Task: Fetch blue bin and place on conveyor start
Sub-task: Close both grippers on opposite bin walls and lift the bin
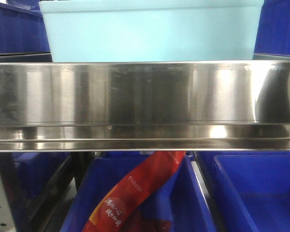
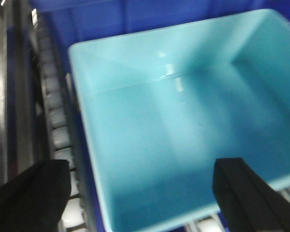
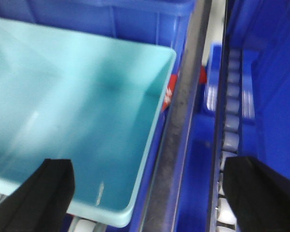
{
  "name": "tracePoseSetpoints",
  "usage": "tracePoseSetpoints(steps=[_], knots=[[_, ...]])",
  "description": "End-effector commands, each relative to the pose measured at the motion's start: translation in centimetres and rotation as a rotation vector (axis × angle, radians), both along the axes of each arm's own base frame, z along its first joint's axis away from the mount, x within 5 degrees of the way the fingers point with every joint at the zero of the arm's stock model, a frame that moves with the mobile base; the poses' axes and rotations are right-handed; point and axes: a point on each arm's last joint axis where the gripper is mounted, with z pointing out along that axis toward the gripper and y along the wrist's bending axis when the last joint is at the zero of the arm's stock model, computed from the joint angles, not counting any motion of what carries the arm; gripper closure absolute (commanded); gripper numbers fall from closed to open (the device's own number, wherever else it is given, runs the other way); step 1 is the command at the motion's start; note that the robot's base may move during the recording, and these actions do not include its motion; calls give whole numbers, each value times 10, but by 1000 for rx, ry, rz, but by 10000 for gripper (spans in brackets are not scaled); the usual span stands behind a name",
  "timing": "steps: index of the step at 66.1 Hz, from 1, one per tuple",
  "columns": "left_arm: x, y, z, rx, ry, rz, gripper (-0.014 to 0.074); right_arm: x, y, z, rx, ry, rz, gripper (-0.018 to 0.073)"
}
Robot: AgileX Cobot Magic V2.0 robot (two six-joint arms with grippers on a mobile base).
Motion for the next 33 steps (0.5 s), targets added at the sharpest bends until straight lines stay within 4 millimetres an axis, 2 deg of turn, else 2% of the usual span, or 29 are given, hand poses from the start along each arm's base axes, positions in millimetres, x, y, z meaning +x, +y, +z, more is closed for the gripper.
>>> tracePoseSetpoints(steps=[1,16,24,33], knots=[[20,1,-8,15,65,40,103,20,2,-8,-19,50,-5,43],[62,1,-54,27,197,77,103,71,8,-57,-36,182,-8,43],[80,4,-80,-6,268,94,103,90,11,-82,-27,233,-27,43],[89,3,-95,-14,304,99,103,103,13,-101,-31,260,-28,43]])
